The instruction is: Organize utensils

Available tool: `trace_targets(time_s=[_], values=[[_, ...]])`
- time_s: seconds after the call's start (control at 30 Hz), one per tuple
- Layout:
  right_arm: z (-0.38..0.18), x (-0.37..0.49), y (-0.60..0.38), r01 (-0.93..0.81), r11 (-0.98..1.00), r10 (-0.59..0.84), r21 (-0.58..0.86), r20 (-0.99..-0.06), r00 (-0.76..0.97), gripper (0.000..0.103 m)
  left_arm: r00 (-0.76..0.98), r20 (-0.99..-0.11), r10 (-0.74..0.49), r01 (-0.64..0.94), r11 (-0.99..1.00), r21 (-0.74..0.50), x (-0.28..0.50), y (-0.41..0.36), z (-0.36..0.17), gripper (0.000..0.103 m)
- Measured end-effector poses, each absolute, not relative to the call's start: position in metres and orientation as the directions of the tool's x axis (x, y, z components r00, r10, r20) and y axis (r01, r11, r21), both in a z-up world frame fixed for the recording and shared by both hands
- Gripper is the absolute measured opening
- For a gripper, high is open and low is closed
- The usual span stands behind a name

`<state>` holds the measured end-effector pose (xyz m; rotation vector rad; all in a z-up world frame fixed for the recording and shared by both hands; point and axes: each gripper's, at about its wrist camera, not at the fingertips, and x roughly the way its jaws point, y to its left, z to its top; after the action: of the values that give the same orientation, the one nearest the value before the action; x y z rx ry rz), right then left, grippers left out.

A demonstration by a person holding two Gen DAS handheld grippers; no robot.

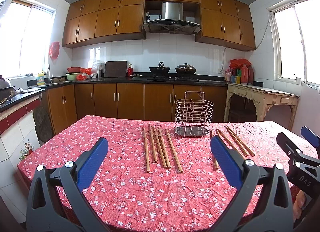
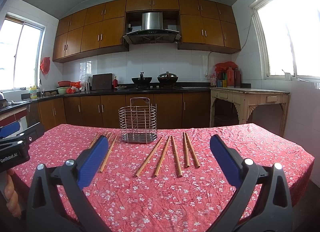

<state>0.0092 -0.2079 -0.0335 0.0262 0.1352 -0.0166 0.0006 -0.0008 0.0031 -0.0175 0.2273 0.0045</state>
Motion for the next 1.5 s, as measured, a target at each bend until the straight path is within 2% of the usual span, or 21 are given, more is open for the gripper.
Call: trace_targets(time_s=[1.5], values=[[-0.0366, 0.0115, -0.2106, 0.016, 0.999, -0.011, 0.032, -0.144, 0.99, 0.099, 0.974, -0.225, -0.002, -0.002, 1.0, -0.018, -0.0007, -0.0052, 0.003, 0.101]])
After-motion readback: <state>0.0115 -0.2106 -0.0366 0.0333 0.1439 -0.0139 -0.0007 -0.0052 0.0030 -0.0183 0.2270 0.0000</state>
